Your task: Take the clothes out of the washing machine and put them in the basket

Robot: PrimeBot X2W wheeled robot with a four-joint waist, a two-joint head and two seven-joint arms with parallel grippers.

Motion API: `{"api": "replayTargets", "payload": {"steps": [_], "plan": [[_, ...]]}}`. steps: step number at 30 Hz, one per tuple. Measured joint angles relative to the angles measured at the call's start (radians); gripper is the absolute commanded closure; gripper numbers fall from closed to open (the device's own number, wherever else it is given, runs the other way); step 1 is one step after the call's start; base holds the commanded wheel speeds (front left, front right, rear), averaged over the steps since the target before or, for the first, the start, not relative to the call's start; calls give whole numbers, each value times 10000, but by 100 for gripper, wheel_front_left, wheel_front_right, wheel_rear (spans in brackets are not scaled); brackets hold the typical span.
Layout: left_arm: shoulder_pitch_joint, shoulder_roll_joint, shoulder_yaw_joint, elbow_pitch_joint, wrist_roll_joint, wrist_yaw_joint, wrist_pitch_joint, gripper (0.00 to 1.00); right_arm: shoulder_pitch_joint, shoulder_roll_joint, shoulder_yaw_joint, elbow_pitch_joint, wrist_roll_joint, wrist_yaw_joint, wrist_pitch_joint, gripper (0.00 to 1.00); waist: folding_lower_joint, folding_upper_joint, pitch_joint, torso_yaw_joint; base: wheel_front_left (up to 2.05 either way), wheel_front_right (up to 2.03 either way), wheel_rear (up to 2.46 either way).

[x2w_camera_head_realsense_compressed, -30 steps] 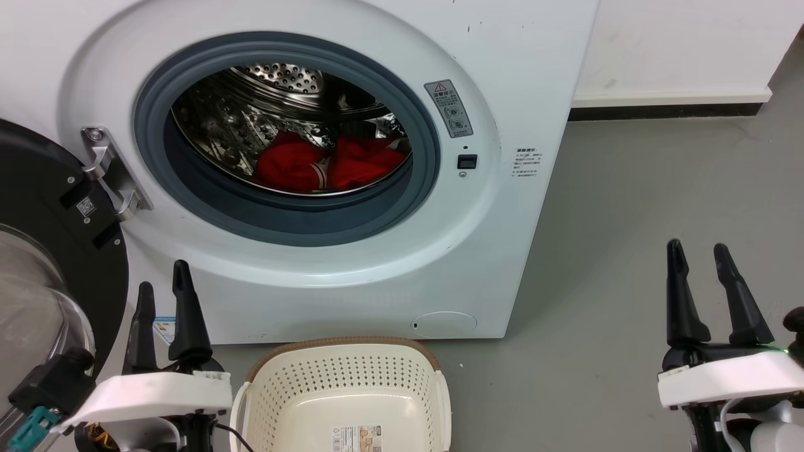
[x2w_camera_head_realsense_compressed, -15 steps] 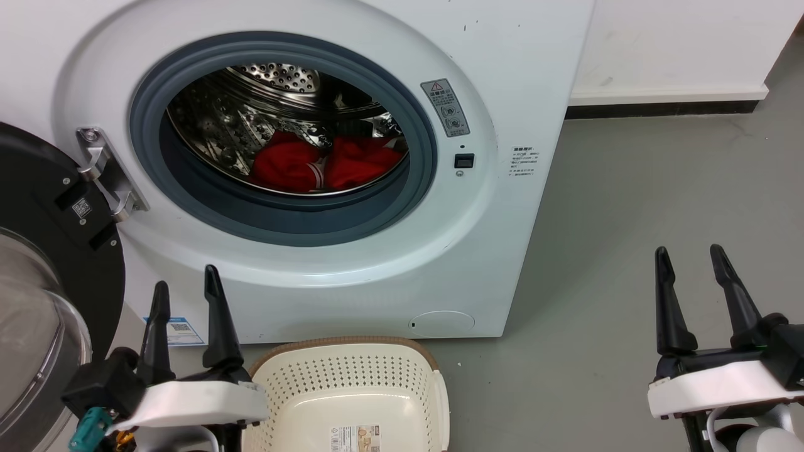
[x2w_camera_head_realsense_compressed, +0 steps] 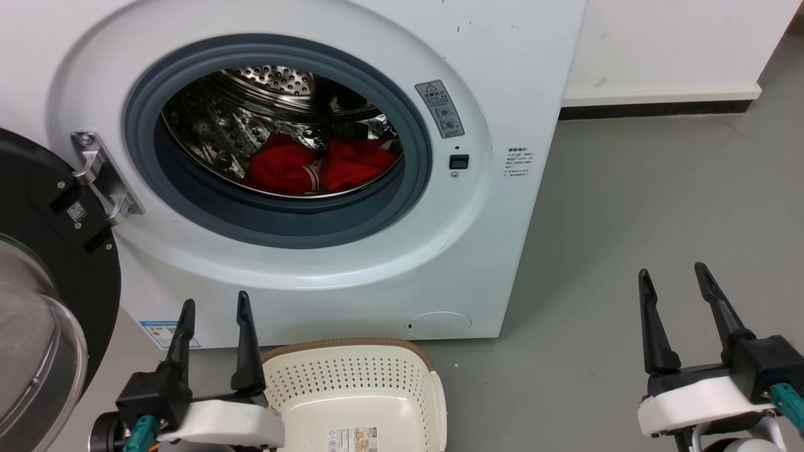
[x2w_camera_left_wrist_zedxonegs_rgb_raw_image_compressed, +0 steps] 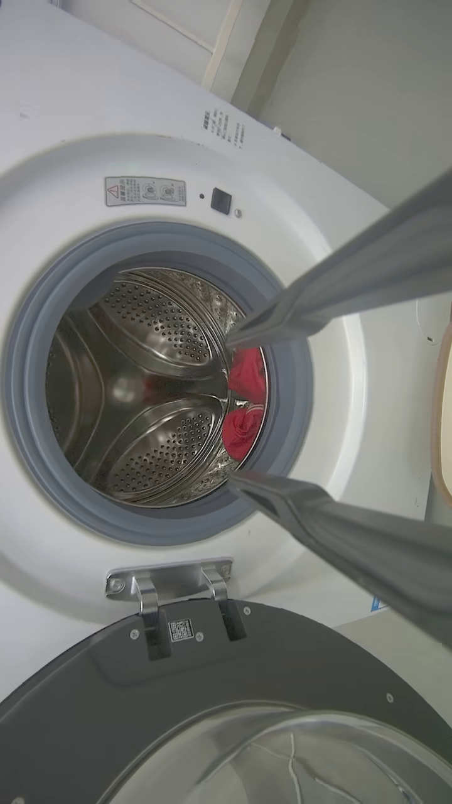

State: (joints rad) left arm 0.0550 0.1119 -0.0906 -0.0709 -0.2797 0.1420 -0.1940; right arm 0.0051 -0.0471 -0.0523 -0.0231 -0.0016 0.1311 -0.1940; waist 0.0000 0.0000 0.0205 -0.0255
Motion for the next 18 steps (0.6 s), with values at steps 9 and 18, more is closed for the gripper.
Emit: {"api": "replayTargets", "payload": {"steps": [9, 18], "plan": [[12, 159, -357, 286, 662, -15, -199, 0, 11, -2, 21, 146, -696, 0, -184, 0, 0, 0, 15, -35, 0, 0, 0], [71, 35, -307, 267, 754, -637, -359, 0, 49, -10, -54, 65, -479, 0, -355, 0, 0, 0, 14, -51, 0, 0, 0]]}}
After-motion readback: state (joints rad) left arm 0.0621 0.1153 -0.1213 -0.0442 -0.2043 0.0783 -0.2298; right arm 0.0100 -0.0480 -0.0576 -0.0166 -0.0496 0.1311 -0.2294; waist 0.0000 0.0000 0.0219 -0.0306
